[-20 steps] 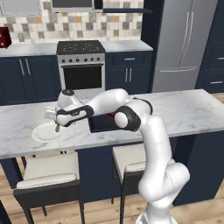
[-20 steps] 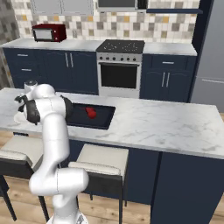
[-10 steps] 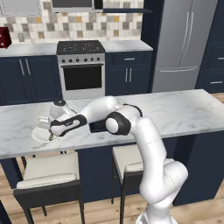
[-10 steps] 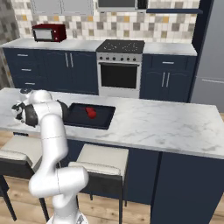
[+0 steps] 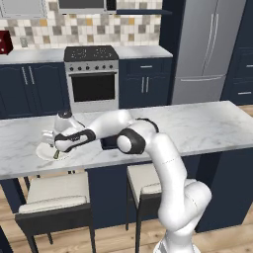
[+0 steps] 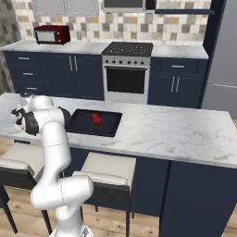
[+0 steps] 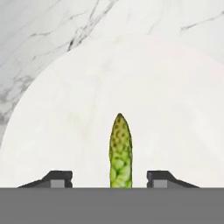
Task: Create a steak meal by picking up the steak and asparagus from the tray and placing them on the plate. Leave the tomato on the tray.
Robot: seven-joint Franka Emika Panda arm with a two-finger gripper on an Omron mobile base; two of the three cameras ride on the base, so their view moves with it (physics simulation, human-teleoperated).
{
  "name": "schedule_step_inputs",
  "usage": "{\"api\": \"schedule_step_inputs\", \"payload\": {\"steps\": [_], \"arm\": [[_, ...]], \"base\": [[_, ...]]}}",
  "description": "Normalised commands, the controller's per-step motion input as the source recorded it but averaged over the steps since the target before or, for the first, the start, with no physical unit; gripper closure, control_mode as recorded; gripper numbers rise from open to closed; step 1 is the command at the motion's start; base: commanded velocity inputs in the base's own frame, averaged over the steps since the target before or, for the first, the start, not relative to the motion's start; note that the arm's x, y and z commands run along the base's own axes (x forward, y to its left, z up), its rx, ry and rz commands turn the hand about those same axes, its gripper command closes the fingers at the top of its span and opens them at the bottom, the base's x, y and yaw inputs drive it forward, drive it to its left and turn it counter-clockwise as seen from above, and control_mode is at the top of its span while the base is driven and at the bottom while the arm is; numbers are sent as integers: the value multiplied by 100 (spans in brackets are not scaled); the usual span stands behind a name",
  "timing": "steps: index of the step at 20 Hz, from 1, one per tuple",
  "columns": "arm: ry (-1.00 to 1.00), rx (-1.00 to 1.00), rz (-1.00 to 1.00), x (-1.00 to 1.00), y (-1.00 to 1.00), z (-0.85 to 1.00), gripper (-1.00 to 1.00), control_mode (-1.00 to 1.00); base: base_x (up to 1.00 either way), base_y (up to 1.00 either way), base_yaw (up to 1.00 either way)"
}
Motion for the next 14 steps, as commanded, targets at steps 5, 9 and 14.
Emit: {"api": "schedule_step_inputs", "payload": {"steps": [5, 9, 14], "arm": [[-12, 0, 0, -10, -31, 21, -100, -100], [-15, 0, 0, -21, -54, 48, -100, -100], [-9, 0, 0, -17, -86, 46, -100, -100]], "base": [[0, 0, 0], [0, 0, 0], [0, 0, 0]]}}
